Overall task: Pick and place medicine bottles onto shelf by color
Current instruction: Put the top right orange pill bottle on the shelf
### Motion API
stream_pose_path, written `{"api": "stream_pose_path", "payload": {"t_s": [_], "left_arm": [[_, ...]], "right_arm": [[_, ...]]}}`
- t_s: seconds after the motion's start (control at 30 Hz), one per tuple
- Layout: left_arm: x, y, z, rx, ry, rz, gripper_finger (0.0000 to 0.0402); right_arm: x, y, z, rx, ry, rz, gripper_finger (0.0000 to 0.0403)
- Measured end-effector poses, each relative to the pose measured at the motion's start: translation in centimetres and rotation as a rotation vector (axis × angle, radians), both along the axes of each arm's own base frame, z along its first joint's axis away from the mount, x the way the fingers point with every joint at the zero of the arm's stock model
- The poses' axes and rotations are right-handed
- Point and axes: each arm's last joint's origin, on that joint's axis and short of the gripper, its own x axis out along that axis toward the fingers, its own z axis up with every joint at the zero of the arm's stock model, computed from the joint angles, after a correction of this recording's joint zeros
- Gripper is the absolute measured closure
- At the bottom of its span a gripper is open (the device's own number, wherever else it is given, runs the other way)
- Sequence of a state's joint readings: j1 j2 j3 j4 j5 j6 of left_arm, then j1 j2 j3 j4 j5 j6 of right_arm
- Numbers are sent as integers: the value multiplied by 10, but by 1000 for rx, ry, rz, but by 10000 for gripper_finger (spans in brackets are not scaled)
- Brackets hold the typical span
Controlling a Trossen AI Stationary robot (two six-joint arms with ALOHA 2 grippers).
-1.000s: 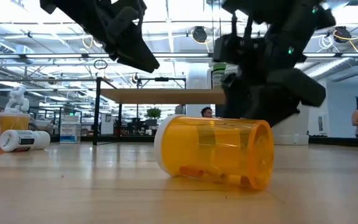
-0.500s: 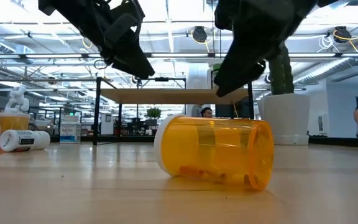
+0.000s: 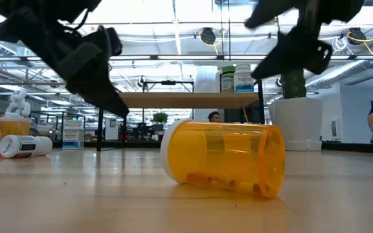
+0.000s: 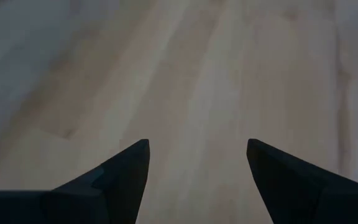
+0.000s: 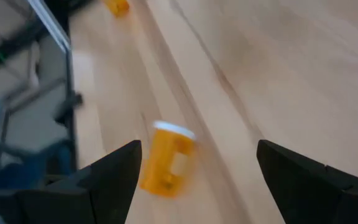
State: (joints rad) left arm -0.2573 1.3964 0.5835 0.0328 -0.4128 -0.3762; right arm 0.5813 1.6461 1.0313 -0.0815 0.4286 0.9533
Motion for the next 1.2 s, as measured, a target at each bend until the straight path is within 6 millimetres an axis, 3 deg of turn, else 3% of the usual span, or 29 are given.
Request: {"api": "stream_pose_path", "payload": {"t_s": [0.23,0.43,0.77,0.97,1.2], "left_arm": [[-9,-19,-7,-25,-20,-65,128],[-12,-29,-6,-23,-33,-102,128],[-14,-36,-5,-24,-42,-135,128],[-14,-37,-5,-19,-45,-132,128],[-13,-41,-3,-9,-68,-159,128]], "right_arm": [[25,37,-25,-30,37,-44,90],[43,50,-46,-81,134,-69,90],[50,58,-71,-9,190,-39,90],[48,56,-77,-52,223,-36,90],[47,53,-79,-190,211,-20,135]]}}
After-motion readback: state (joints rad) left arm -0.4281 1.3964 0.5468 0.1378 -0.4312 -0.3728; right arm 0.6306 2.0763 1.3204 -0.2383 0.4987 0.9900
